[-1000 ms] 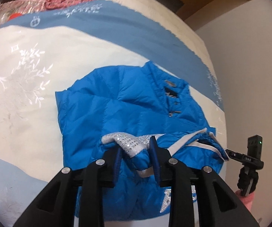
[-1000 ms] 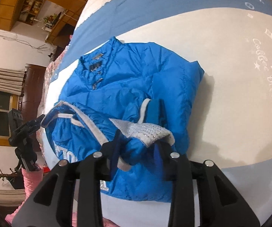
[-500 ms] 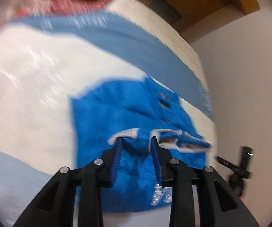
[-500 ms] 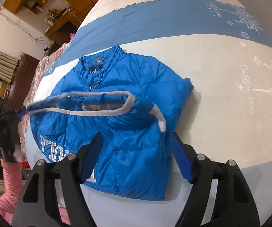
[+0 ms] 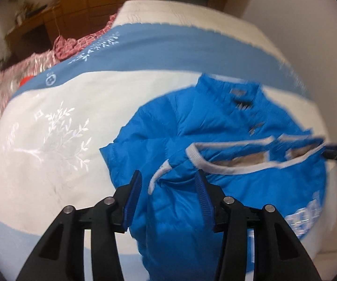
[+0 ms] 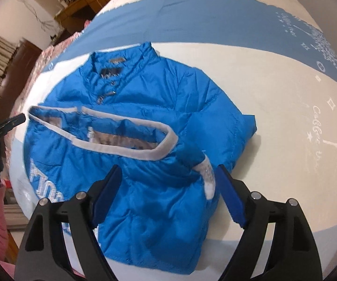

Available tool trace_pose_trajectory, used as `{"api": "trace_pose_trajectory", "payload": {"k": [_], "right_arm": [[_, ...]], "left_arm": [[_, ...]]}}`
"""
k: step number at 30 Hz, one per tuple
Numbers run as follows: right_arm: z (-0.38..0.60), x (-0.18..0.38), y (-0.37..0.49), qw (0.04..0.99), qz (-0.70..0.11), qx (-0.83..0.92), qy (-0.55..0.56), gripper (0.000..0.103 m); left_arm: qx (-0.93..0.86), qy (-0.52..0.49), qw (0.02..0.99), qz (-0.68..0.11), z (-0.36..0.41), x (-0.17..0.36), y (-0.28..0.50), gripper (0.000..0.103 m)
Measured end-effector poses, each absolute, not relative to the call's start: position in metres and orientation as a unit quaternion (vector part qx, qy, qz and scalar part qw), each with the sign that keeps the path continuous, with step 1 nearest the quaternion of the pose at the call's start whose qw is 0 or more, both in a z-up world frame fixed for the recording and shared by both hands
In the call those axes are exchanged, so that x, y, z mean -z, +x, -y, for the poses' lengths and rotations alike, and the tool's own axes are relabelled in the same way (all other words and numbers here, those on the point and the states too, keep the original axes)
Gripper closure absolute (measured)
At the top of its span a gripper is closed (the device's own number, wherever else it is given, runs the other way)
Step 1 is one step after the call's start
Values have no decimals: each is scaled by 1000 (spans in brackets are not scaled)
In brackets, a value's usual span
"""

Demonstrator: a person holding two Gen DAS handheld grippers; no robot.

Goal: Fold large clothes
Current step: 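Open both grippers to release the folded hem onto the jacket, then grasp the white-trimmed hem band with both grippers and lift it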

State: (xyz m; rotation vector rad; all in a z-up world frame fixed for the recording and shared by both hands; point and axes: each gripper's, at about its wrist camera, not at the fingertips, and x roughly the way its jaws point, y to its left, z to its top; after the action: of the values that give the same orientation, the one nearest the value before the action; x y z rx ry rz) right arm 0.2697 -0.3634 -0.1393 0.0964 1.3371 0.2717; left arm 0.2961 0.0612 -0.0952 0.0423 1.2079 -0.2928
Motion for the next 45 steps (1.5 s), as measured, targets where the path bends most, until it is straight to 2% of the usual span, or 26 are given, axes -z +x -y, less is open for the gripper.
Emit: {"api": "trace_pose_trajectory", "payload": {"k": [1,2,3,4,5,6,7,8,10,16,22,33,37,43,45], "right_arm": [[363,142,271,775,-618,-126,43,22],[361,145,273,776,-617,-127,39,27],[360,147,274,776,-617,-127,35,32],[359,148,275,778,-615,-123,27,42],[358,148,276,782,-612,-120,17,58],[358,147,276,783,-611,-119,12,68],[358,147,277,782,-611,-122,14,80],[360,146,278,783,-610,-124,18,86],[362,138,281,788,-603,-123,15,89],[376,107,304,809,-574,-122,43,90],[380,103,349,815,-566,-107,68,90],[384,165,408,782,-613,-69,89,90],[388,187,412,773,-622,-67,107,89],[388,205,412,770,-624,-53,121,84],[389,200,411,773,-623,-35,116,73]], "left_arm": [[139,29,811,-567,-57,101,298,55],[141,34,811,-567,-55,103,299,55],[144,40,811,-566,-50,106,301,55],[143,46,811,-565,-47,108,302,56],[139,50,813,-563,-44,109,303,63],[137,51,816,-559,-43,109,304,69],[136,50,818,-557,-41,109,306,82],[135,46,821,-554,-41,107,307,86],[132,31,831,-540,-42,100,310,88],[115,1,860,-498,-42,72,331,89],[95,-24,864,-493,-43,70,370,89],[55,14,844,-533,-31,136,425,88],[50,26,843,-536,-32,159,426,83],[37,34,848,-528,-30,173,425,77],[32,34,847,-530,-30,170,426,74]]}}
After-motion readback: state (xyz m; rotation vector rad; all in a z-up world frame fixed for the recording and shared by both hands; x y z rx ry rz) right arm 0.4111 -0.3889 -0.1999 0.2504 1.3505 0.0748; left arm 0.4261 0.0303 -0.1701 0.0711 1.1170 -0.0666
